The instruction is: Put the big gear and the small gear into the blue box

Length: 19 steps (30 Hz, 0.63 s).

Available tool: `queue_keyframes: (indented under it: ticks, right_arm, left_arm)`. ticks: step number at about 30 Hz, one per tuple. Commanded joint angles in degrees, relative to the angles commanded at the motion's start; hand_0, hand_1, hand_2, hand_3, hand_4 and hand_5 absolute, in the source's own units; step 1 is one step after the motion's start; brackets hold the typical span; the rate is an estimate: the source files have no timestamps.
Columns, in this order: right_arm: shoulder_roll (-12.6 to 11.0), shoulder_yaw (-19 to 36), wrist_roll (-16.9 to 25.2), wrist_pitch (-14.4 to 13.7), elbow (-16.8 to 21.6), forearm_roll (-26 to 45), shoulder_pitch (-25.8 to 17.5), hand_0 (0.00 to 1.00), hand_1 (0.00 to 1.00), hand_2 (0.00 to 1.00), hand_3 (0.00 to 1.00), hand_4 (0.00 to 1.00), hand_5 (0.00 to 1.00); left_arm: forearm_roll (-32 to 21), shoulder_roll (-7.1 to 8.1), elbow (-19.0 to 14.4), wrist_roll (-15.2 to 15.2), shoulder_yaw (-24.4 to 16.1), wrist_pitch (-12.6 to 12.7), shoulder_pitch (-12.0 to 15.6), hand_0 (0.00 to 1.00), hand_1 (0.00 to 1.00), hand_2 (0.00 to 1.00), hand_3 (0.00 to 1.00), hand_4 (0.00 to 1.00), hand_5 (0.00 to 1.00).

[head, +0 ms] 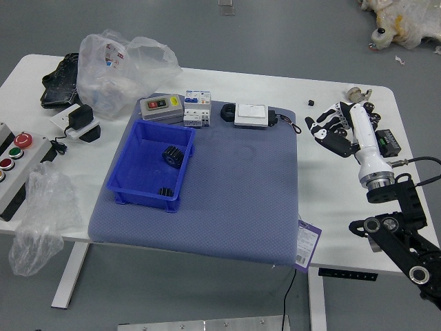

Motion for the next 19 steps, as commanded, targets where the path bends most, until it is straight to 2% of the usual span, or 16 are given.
queue_keyframes:
  ticks: [5,6,9,11,12,15,19]
  right_arm:
    - [0.04,0.27,0.74,1.53,0.44,2.67,-0.26,0.294,0.300,0.247,0.273,0.877,0.384]
    - [0.04,0.33,0.87,2.14,0.60,2.93,-0.32,0.231,0.264,0.262,0.254,0.851,0.459]
    - [0.17,1.22,1.50,4.15,0.72,3.26,-0.76,0.231,0.264,0.262,0.254,0.851,0.459]
    - [0.23,2.46,2.11,5.00,0.69,3.66,-1.22,0.231,0.264,0.262,0.254,0.851,0.459]
    - [0.16,3.14,2.51,5.32,0.74,4.04,-1.50,0.248,0.276,0.263,0.242,0.846,0.480]
    - [-0.40,4.28,3.32,5.79,0.99,5.19,-2.06,0.248,0.276,0.263,0.242,0.846,0.480]
    - [-0.77,4.89,4.37,6.38,1.30,7.10,-2.41,0.248,0.276,0.263,0.242,0.846,0.480]
  left_arm:
    - [3.17,-0.10,-0.06,3.29,-1.96,0.33,-0.12,0.609,0.291,0.362,0.630,0.721,0.450]
    - [3.59,-0.10,-0.08,3.78,-2.30,0.38,-0.13,0.607,0.284,0.289,0.612,0.721,0.446]
    - [5.05,-0.04,-0.36,5.30,-3.94,0.45,-0.33,0.607,0.284,0.289,0.612,0.721,0.446]
    - [6.79,0.02,-0.81,7.00,-6.03,0.58,-0.61,0.607,0.284,0.289,0.612,0.721,0.446]
    - [7.85,0.04,-1.11,8.09,-7.37,0.61,-0.75,0.590,0.241,0.256,0.618,0.719,0.445]
    - [9.88,0.10,-1.73,10.39,-10.31,0.43,-0.95,0.590,0.241,0.256,0.618,0.719,0.445]
    - [10.27,0.06,-1.97,10.49,-11.22,0.66,-1.03,0.590,0.241,0.256,0.618,0.719,0.445]
